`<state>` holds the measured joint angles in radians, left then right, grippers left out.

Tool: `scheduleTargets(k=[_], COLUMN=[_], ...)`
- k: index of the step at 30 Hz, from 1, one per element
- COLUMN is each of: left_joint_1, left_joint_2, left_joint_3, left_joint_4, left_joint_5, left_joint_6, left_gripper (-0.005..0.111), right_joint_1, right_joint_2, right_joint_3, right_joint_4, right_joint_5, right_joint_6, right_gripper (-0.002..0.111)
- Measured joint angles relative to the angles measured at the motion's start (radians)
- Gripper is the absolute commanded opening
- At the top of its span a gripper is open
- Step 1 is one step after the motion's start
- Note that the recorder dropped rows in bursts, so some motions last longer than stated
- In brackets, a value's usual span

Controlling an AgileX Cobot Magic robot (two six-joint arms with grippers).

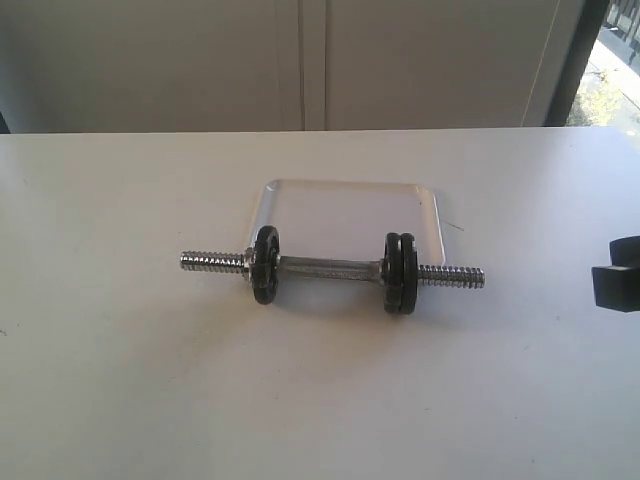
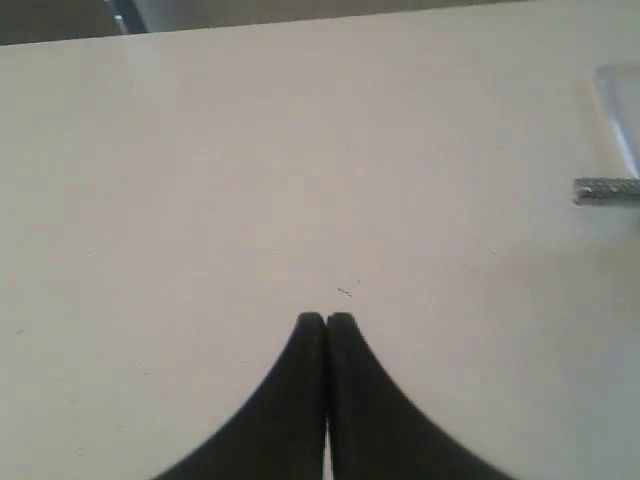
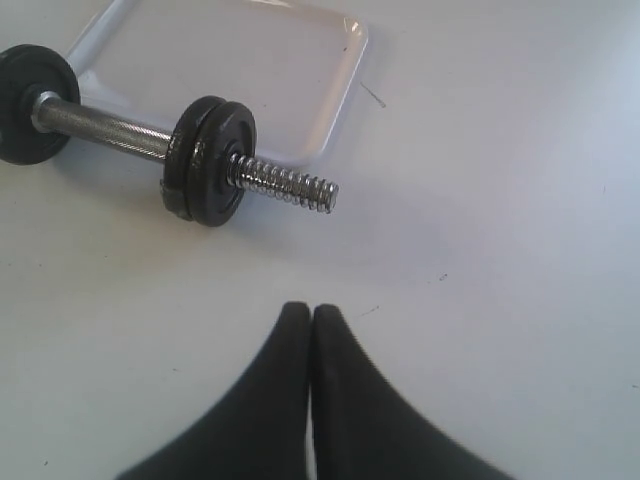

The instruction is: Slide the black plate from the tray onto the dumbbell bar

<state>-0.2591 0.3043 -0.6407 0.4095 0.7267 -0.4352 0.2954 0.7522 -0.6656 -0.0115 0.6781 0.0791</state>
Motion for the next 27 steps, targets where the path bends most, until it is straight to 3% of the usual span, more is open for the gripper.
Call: scheduleTargets(k=[6,15,27], left_joint_1=[0.147,0.275,0.315], left_joint_2=[-0.137,-0.298,-0.296], left_joint_3=[0.000,0.051,0.293], left_joint_4=[-0.025,-0.077,-0.219], left_joint_5=[-0.011,-0.129,-0.343], left_joint_6=[-0.002,-0.004,-0.004], left_gripper=[0.000,0.000,0.000], right_joint_1=[0.000,0.000,0.000], right_joint_2=[0.000,0.000,-0.002], right_joint_3=[0.000,0.000,0.000], right_joint_4=[0.000,0.000,0.000], right_joint_5=[0.000,0.000,0.000], right_joint_6=[0.000,0.000,0.000], right_gripper=[0.000,0.000,0.000])
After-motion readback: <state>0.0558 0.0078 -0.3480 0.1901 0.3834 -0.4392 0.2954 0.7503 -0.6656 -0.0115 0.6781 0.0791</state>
